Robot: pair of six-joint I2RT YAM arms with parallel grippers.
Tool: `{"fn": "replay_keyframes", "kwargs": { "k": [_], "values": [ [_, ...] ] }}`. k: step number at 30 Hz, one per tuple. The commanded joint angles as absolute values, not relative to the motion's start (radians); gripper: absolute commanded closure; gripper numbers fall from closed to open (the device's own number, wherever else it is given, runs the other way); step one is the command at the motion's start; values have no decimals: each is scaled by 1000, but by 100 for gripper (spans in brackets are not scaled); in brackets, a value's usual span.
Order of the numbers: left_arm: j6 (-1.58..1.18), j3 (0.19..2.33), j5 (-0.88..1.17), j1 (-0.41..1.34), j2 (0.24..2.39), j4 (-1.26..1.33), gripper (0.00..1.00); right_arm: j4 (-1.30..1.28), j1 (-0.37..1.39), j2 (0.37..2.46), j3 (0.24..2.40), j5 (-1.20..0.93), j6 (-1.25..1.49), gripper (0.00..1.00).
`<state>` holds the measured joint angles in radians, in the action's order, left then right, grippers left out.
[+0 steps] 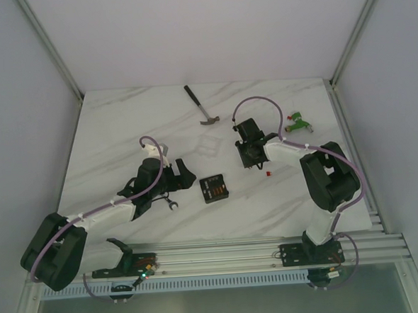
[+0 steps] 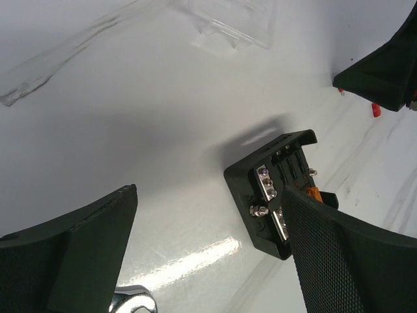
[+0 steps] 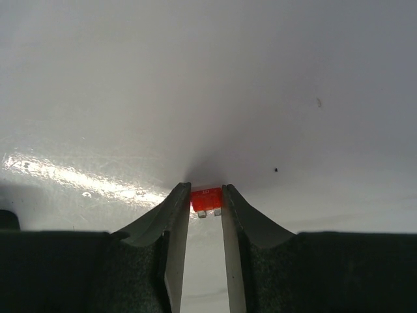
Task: Snap on the fuse box
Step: Pick up the fuse from the center of the board.
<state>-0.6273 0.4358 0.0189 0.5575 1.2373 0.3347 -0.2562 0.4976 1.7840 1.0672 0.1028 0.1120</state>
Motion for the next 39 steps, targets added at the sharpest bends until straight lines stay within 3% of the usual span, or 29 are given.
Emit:
{"fn": "replay_keyframes", "kwargs": {
  "k": [1,15,29,39],
  "values": [
    [-627,456,33,562,1248,324,0,-288,503,1810,1082,135,124,73],
    [-649,459,119,563,1235,418,7,-265,523,1718,1071,176,246,80],
    [-677,474,114,631,1265,615,11,-147,552,1614,1013,169,496,78],
    [-639,540,88,696,1402,831,25,-24,624,1446,937,163,640,79]
  ]
}}
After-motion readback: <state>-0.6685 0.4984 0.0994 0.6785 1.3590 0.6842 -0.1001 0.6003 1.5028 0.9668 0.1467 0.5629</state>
